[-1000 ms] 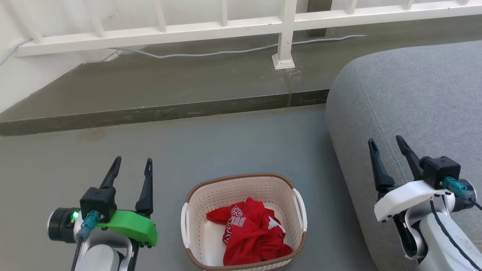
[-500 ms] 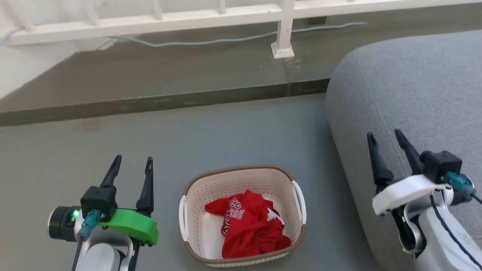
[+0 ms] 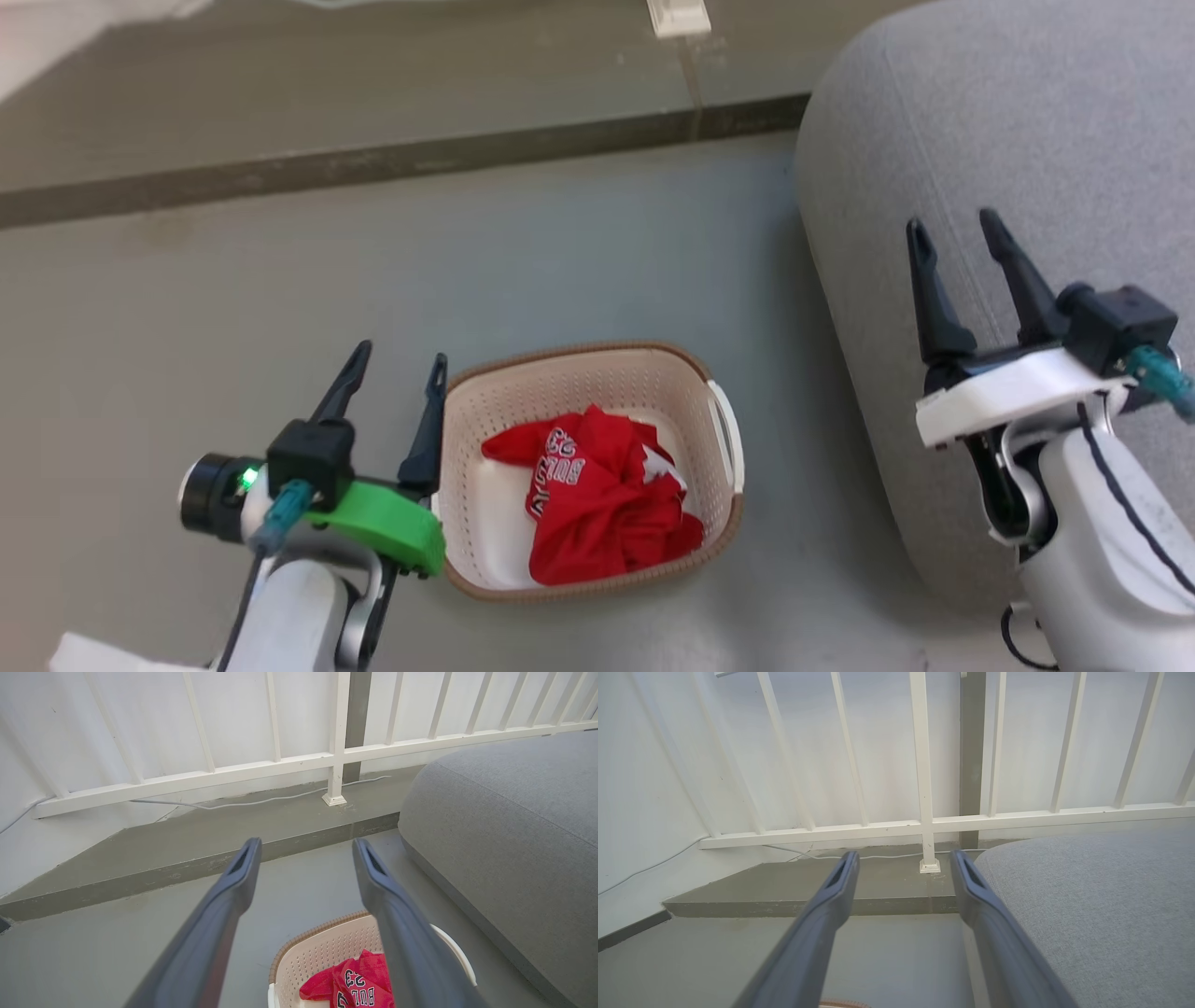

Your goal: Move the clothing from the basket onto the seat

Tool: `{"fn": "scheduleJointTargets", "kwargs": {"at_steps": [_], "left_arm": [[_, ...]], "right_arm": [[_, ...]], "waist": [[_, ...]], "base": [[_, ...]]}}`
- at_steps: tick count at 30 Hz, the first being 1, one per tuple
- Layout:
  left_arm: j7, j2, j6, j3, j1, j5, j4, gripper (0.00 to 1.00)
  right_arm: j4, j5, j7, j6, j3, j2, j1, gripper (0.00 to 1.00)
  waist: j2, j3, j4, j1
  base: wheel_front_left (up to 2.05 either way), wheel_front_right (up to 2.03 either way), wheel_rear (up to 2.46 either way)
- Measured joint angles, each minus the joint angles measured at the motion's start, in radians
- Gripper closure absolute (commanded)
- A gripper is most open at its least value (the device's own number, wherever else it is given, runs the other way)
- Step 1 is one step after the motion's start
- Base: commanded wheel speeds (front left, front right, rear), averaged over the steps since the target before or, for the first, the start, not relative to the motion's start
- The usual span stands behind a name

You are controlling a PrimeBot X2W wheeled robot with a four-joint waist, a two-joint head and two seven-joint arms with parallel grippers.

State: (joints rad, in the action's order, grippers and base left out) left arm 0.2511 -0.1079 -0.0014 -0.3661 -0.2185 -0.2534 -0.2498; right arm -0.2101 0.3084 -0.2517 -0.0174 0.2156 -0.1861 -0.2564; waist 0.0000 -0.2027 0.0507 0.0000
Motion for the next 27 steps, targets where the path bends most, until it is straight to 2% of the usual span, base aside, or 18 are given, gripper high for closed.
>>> {"fn": "scheduleJointTargets", "kwargs": {"at_steps": [9, 14, 27], "left_arm": [[-0.047, 0.027, -0.050, -0.087, -0.104, 0.038, -0.067, 0.00], [-0.079, 0.028, -0.062, -0.119, -0.153, 0.048, -0.120, 0.00], [-0.155, 0.025, -0.079, -0.123, -0.272, 0.078, -0.249, 0.00]], "right_arm": [[0.056, 0.000, 0.000, 0.000, -0.019, 0.014, -0.057, 0.00], [0.083, 0.000, 0.000, -0.005, -0.019, 0.030, -0.091, 0.00], [0.145, 0.002, 0.000, -0.026, -0.012, 0.078, -0.173, 0.00]], "waist": [[0.0000, -0.120, 0.034, 0.0000], [0.0000, -0.188, 0.058, 0.0001], [0.0000, -0.352, 0.140, 0.0001]], "base": [[0.00, 0.00, 0.00], [0.00, 0.00, 0.00], [0.00, 0.00, 0.00]]}}
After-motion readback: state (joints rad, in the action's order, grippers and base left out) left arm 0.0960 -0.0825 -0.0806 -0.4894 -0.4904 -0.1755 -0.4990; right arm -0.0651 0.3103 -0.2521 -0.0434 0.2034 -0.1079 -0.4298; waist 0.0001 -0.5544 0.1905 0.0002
